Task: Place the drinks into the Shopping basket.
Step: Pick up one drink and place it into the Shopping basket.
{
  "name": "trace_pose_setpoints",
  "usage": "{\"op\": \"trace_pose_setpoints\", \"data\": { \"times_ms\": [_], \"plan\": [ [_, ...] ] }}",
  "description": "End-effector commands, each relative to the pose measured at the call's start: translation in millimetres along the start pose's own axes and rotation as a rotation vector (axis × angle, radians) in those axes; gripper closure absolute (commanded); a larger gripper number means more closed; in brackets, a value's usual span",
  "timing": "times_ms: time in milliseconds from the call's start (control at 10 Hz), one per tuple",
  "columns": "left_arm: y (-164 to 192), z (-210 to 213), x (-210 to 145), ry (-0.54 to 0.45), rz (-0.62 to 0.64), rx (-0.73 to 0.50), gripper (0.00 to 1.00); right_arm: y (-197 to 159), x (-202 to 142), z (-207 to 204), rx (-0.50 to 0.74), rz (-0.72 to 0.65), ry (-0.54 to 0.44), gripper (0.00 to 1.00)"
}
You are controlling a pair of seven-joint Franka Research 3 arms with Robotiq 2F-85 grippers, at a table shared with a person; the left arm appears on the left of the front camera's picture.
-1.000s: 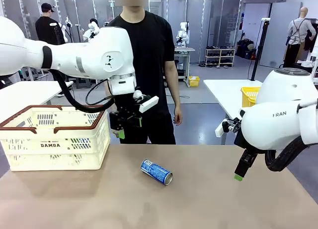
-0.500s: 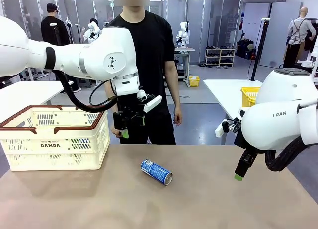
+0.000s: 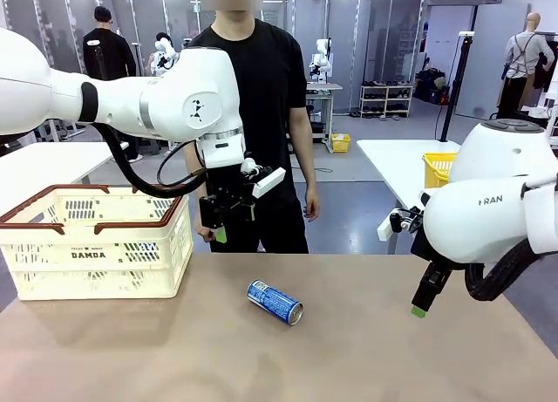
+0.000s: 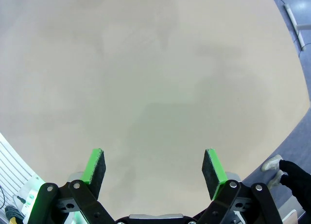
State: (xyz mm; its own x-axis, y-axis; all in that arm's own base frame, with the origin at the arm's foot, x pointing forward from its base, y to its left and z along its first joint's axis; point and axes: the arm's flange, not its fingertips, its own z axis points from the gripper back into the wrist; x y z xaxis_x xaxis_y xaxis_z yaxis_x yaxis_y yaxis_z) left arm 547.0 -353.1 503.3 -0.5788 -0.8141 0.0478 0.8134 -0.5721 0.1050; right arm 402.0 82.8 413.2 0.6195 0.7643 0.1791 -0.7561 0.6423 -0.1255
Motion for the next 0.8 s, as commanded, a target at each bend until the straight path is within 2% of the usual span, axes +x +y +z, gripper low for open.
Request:
{"op": "trace_pose_setpoints", "data": {
  "times_ms": [0,300,700],
  "plan": [
    [13,-10,8,-0.003,-0.035,0.016,0.0,1,0,0,-0.013,-0.01,-0.005,0.0],
    [42,-40,40,0.06,0.017,-0.001,0.0,1,0,0,-0.013,-0.01,-0.005,0.0],
    [51,-67,64,0.034,0.004,0.031,0.0,1,0,0,-0.013,-0.01,-0.005,0.0]
  ]
}}
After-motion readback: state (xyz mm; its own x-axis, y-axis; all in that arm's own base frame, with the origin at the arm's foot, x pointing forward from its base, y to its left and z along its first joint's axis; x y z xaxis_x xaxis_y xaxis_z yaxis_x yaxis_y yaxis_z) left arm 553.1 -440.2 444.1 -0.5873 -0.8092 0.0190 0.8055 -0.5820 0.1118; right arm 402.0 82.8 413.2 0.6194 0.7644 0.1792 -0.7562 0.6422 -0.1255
